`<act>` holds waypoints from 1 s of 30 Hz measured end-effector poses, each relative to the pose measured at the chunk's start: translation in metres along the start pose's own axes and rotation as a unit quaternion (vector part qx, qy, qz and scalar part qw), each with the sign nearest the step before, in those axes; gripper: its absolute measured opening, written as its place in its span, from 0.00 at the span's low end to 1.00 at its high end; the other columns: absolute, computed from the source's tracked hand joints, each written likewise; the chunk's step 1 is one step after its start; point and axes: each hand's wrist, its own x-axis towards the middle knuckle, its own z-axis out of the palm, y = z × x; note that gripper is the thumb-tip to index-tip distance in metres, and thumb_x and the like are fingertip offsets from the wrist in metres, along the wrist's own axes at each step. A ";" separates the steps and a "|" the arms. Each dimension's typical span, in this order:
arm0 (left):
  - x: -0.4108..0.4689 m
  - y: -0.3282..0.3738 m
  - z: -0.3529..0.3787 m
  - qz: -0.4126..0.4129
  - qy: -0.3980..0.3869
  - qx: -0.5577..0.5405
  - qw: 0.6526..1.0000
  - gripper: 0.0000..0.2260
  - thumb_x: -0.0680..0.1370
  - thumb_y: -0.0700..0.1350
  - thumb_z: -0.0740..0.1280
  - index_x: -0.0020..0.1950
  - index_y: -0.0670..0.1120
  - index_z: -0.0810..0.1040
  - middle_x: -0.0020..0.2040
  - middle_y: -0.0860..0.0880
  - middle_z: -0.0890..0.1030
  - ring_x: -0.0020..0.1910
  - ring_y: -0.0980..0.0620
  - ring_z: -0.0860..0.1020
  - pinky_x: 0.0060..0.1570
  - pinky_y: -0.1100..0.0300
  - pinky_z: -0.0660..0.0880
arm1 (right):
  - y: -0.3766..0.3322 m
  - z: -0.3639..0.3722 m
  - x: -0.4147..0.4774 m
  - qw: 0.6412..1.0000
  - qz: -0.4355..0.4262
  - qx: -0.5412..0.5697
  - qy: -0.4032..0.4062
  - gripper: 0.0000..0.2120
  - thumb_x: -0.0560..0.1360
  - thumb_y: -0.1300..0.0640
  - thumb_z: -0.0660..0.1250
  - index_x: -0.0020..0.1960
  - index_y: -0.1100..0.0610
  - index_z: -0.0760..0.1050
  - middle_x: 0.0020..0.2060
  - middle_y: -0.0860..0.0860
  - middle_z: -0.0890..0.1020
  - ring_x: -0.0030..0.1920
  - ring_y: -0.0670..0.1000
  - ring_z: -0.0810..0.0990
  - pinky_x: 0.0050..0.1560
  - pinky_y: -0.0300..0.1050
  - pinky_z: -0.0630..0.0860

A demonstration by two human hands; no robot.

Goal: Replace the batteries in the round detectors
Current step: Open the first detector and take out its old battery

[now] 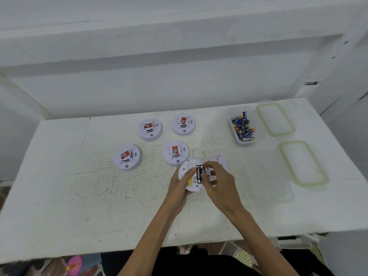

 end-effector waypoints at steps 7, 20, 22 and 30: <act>-0.003 0.004 0.017 -0.016 -0.033 -0.028 0.999 0.17 0.80 0.46 0.69 0.69 0.47 0.78 0.62 0.41 0.85 0.61 0.40 0.83 0.54 0.44 0.83 | -0.002 -0.013 0.012 0.980 -0.058 -0.192 -0.004 0.07 0.82 0.54 0.61 0.58 0.53 0.74 0.41 0.48 0.79 0.34 0.45 0.75 0.32 0.38 0.70; -0.001 -0.001 0.028 -0.002 -0.012 -0.062 0.998 0.17 0.83 0.45 0.67 0.71 0.45 0.76 0.62 0.39 0.84 0.61 0.39 0.83 0.51 0.45 0.84 | -0.007 -0.013 0.033 0.954 -0.093 -0.286 0.007 0.05 0.79 0.55 0.63 0.48 0.56 0.72 0.28 0.50 0.74 0.25 0.50 0.70 0.23 0.40 0.62; -0.001 -0.003 0.029 -0.001 -0.009 -0.060 0.998 0.16 0.84 0.44 0.66 0.71 0.45 0.76 0.62 0.39 0.84 0.60 0.40 0.84 0.51 0.45 0.84 | -0.005 -0.013 0.033 0.952 -0.094 -0.291 0.009 0.05 0.79 0.55 0.63 0.47 0.57 0.72 0.27 0.50 0.73 0.24 0.50 0.69 0.23 0.38 0.58; 0.002 -0.007 0.034 -0.013 -0.001 -0.062 0.998 0.17 0.84 0.44 0.67 0.72 0.44 0.76 0.62 0.40 0.84 0.60 0.41 0.84 0.52 0.44 0.84 | 0.004 -0.023 0.033 0.964 -0.064 -0.256 -0.025 0.09 0.81 0.49 0.62 0.52 0.55 0.68 0.31 0.49 0.75 0.27 0.49 0.72 0.24 0.41 0.66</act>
